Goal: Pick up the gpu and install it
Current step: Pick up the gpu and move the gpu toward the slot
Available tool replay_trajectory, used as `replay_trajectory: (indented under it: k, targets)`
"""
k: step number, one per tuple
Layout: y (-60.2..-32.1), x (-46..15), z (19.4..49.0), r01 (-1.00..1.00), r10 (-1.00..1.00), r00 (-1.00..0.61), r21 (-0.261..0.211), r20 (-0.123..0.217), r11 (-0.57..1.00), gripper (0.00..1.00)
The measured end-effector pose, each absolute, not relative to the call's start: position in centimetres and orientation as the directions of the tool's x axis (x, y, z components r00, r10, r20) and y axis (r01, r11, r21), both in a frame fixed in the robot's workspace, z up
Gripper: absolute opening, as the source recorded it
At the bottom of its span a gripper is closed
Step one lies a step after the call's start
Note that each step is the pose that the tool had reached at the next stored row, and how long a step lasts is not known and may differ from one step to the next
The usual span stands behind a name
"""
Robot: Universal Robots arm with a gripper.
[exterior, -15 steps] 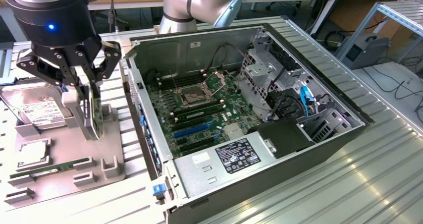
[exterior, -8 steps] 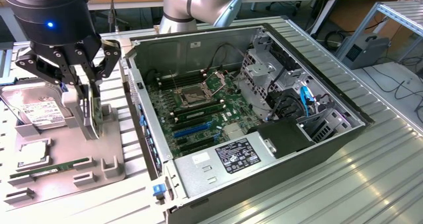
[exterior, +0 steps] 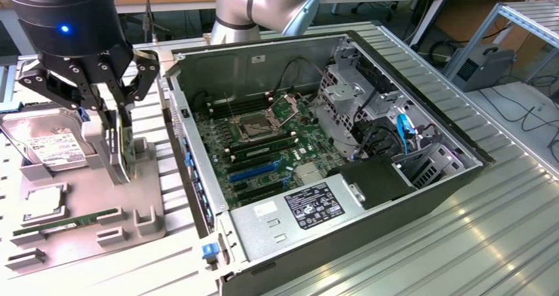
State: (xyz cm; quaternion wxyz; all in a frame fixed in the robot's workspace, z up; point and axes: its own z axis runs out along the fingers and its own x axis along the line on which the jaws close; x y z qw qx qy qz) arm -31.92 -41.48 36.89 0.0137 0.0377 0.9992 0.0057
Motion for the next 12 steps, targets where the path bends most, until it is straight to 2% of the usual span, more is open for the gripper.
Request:
replay_trajectory:
  k: [12]
  targets:
    - [-41.48,-31.92,37.49,0.075,0.075,-0.997,0.012,-0.027,0.997,0.27]
